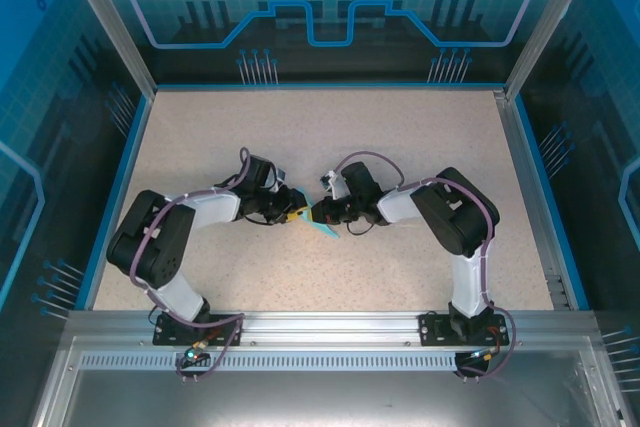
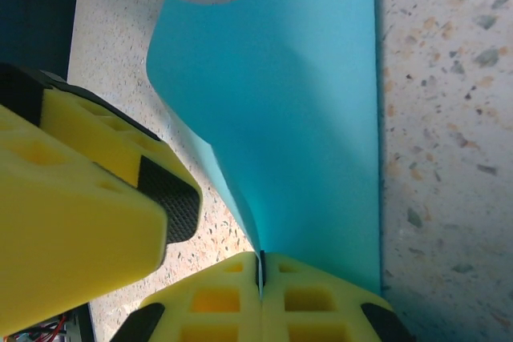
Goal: Fold a paper plane with a square sheet of paper (pick it up from the middle)
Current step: Fold the wing for the fifth time at the center of the table.
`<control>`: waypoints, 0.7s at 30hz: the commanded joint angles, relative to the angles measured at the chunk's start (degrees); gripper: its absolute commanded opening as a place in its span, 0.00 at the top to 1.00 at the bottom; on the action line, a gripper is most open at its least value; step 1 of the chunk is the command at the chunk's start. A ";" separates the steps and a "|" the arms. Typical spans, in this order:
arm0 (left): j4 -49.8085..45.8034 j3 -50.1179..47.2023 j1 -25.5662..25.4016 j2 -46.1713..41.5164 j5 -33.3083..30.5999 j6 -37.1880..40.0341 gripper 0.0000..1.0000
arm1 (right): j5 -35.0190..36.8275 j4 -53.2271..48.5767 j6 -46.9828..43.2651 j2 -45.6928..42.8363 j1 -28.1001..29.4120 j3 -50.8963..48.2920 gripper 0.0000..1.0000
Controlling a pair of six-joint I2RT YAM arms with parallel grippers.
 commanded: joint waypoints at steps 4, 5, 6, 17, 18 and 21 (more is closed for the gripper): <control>1.16 1.08 -0.27 1.70 0.63 0.19 0.73 | 0.62 -5.35 -0.45 2.52 -0.55 0.72 1.00; 1.19 1.09 -0.27 1.83 0.45 0.23 0.74 | 0.52 -5.45 -0.59 2.62 -0.51 0.80 1.00; 1.27 1.15 -0.27 1.88 0.25 0.23 0.74 | 0.44 -5.60 -0.62 2.75 -0.55 0.89 1.00; 2.07 1.12 -0.27 3.35 -2.22 0.93 0.82 | 0.45 -5.80 -0.82 3.25 -0.62 1.04 0.99; 2.00 1.05 -0.27 3.62 -2.25 0.92 0.83 | 0.41 -5.79 -0.81 3.16 -0.60 1.06 0.98; 1.80 1.14 -0.27 4.37 -2.58 1.05 0.85 | 0.17 -5.83 -0.66 2.96 -0.63 1.17 0.96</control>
